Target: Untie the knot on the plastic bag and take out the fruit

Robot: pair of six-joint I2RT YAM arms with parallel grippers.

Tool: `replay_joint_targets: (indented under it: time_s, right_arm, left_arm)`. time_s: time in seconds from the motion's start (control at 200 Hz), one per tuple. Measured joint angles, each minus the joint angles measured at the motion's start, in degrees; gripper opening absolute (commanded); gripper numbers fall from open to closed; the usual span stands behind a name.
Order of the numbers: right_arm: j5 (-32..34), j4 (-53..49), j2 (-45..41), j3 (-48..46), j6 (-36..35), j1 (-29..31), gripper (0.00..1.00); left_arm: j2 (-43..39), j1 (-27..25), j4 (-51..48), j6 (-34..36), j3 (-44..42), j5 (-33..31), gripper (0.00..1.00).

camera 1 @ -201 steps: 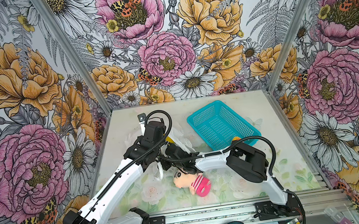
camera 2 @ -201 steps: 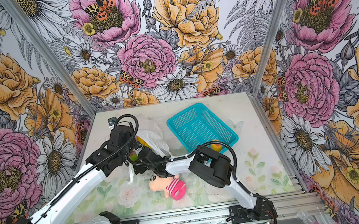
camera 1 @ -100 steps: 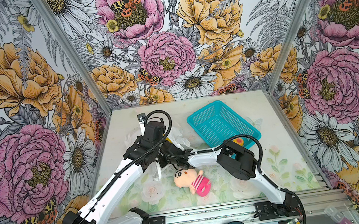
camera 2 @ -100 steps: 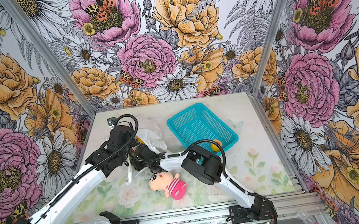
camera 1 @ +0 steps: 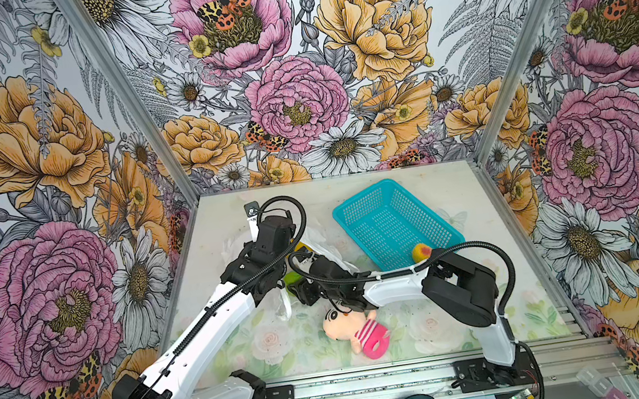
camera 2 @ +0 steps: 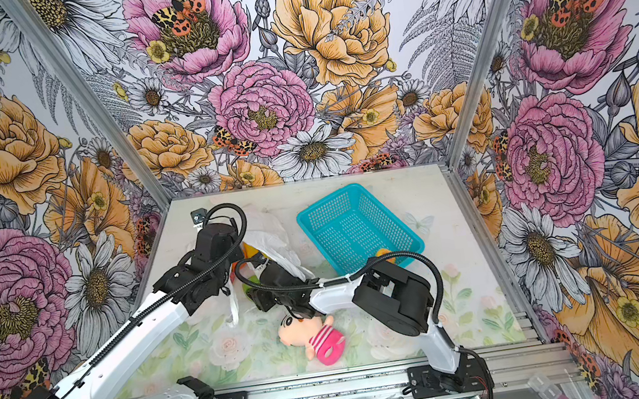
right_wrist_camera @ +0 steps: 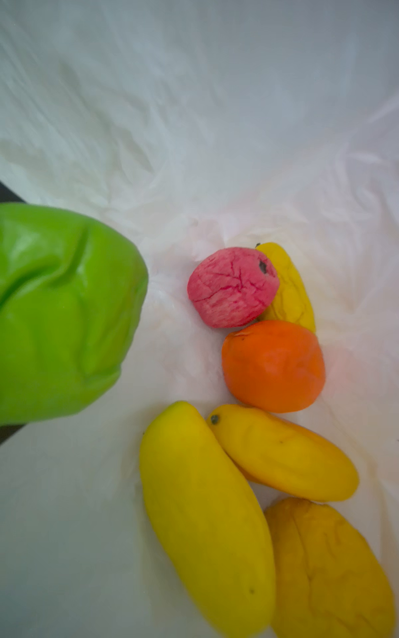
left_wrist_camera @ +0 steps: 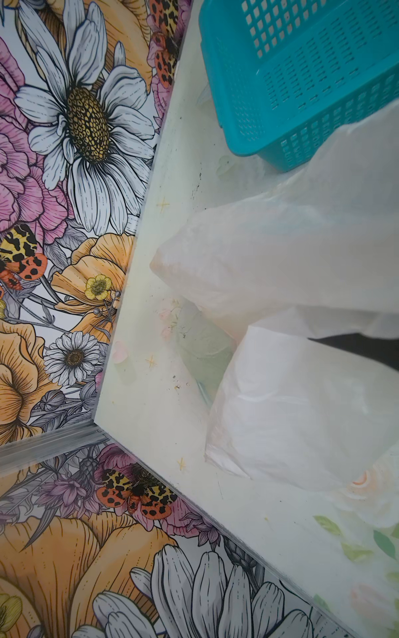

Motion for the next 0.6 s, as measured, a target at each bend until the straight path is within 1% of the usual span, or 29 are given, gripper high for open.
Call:
replay_joint_targets:
  time_s: [0.06,0.2,0.41,0.595]
  right_arm:
    - [1.0,2.1,-2.4,-2.1,-0.6,0.6,0.36]
    - [3.0,7.3,-5.9,-7.0,-1.7,1.8,0.34]
    - [6.5,10.5,-11.3,-15.0,-4.5,2.9,0.32]
    - [10.3,14.5,-20.7,-21.3,-8.5,4.9,0.31]
  left_arm:
    - [0.1,0.1,0.0,0.0,0.0,0.0,0.0]
    - [0.2,0.4,0.0,0.0,0.0,0.0,0.0]
    - [0.2,0.4,0.2,0.0,-0.5,0.0,0.0]
    - [0.2,0.4,0.3,0.0,-0.7,0.0,0.0]
